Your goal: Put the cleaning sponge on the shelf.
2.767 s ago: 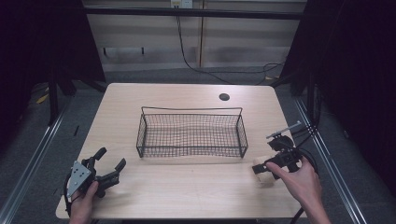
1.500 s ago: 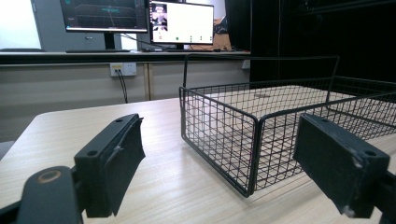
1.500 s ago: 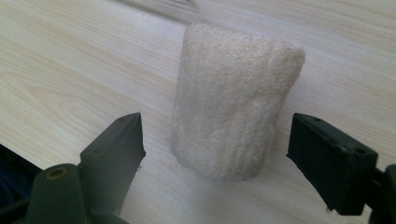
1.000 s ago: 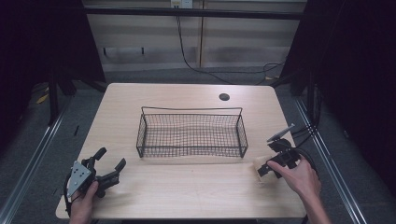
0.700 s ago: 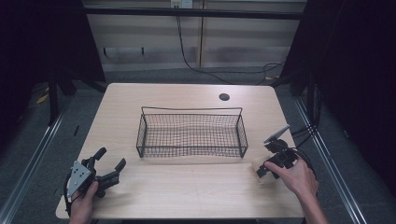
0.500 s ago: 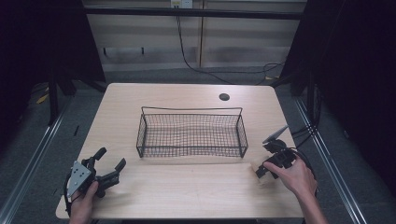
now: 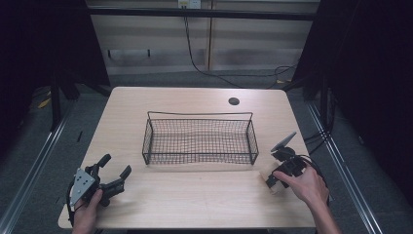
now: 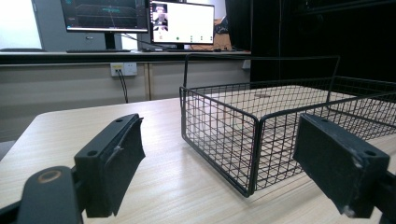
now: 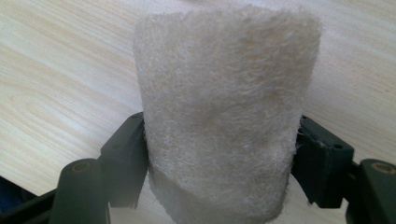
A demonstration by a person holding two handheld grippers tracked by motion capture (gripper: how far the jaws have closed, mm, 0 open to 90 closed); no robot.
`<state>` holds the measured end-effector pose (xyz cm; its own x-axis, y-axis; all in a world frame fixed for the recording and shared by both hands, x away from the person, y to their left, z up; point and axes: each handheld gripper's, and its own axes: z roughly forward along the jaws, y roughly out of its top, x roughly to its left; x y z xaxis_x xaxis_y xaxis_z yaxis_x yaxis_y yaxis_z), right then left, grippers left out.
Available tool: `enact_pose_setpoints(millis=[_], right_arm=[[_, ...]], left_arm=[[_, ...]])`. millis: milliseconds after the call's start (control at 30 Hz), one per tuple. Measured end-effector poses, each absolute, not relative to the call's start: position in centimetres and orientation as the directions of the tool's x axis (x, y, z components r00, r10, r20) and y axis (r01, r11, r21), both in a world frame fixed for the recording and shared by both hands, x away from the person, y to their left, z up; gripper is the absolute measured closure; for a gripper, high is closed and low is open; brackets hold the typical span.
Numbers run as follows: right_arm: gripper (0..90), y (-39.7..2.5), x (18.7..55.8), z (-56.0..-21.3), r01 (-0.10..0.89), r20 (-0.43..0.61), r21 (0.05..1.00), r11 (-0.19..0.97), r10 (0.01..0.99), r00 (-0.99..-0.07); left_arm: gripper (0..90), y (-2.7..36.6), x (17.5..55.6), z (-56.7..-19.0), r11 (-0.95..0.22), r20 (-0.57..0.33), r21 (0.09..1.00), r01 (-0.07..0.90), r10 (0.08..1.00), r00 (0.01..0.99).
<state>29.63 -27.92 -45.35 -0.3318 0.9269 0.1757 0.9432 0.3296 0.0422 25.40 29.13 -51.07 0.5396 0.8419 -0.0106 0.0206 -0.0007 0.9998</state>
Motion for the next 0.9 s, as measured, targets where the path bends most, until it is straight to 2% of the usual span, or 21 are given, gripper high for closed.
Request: enact_pose_setpoints(millis=[900], right_arm=[[28.4, -27.7, 29.0, -42.9, 0.926, 0.247, 0.076, 0.37, 0.893, -0.377]], left_arm=[[15.6, 29.1, 25.4, -51.1, 0.0, -0.011, 1.0, 0.021, 0.842, 0.54]])
